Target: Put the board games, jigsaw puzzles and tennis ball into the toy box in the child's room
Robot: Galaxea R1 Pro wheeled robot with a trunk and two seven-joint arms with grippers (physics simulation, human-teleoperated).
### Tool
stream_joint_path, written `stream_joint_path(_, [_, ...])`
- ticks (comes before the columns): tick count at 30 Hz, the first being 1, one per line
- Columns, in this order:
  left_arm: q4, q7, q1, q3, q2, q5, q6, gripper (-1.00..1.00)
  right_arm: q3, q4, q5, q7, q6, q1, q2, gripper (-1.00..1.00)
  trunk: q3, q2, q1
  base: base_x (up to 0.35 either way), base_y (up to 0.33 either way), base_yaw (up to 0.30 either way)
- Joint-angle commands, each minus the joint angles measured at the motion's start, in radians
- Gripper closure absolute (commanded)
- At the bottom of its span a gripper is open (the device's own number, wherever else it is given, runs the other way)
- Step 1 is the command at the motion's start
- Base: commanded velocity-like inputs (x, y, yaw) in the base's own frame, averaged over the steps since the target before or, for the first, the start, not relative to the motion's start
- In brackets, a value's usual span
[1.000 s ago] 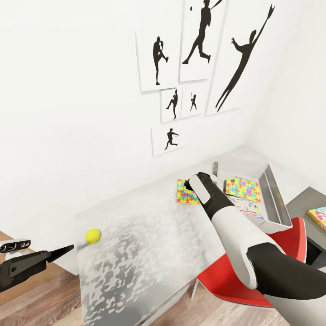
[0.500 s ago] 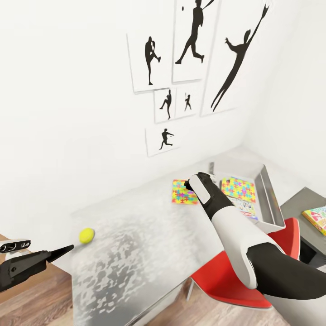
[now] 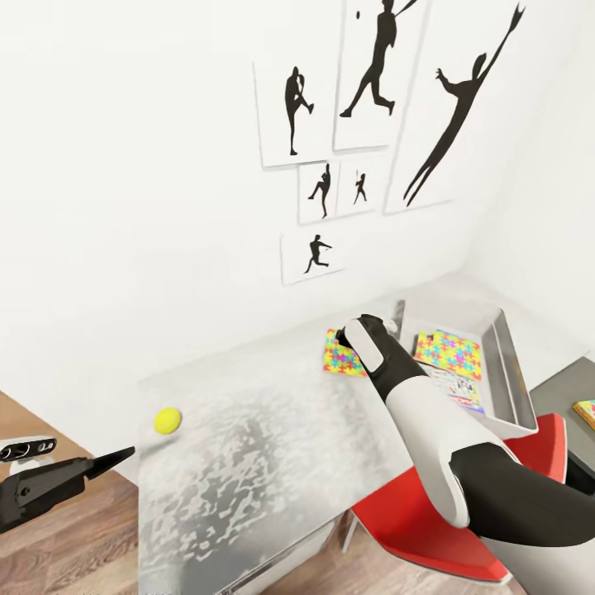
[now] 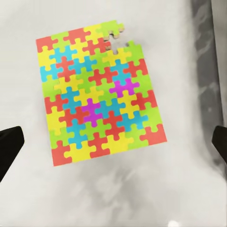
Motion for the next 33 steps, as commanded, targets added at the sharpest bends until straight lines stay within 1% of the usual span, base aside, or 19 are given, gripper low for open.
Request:
stream_joint_path(1, [-0.001,-0.004,-0.001,0.000,0.000,-0.001,0.011,-1.00,0.002,-0.001,-0.005,-0.007,0.004,-0.001,0.000,-1.00,-0.002,-0.002,0.001,0.000,-0.005,0.047])
stream_joint_path(6, [-0.001,-0.004,-0.001,0.000,0.000,-0.001,0.011,-1.00,0.002,-0.002,-0.005,-0.007,0.004,-0.001,0.000,-1.00,-0.002,-0.002,0.001,0.000,-0.037,0.020])
stream_joint_path(15, [0.000,-0.004,-0.001,0.000,0.000,0.000,0.011,-1.00,0.002,-0.001,-0.005,-0.007,0.004,-0.001,0.000,-1.00,-0.003,-0.002,0.001,0.000,-0.175,0.018])
stream_joint_path(26, [0.000,-0.004,-0.001,0.000,0.000,-0.001,0.011,-1.00,0.002,-0.001,-0.005,-0.007,0.004,-0.001,0.000,-1.00,-0.004,-0.002,0.001,0.000,-0.014,0.005])
stream_joint_path(31, [-0.001,-0.004,-0.001,0.000,0.000,-0.001,0.011,-1.00,0.004,-0.001,-0.005,-0.007,0.005,-0.002,0.000,-1.00,-0.009,-0.002,0.001,0.024,-0.014,0.000])
stream_joint_path(33, [-0.001,-0.004,-0.001,0.000,0.000,-0.001,0.011,-1.00,0.010,-0.001,-0.005,-0.007,0.005,-0.002,0.000,-1.00,-0.012,-0.002,0.001,0.088,-0.073,0.000])
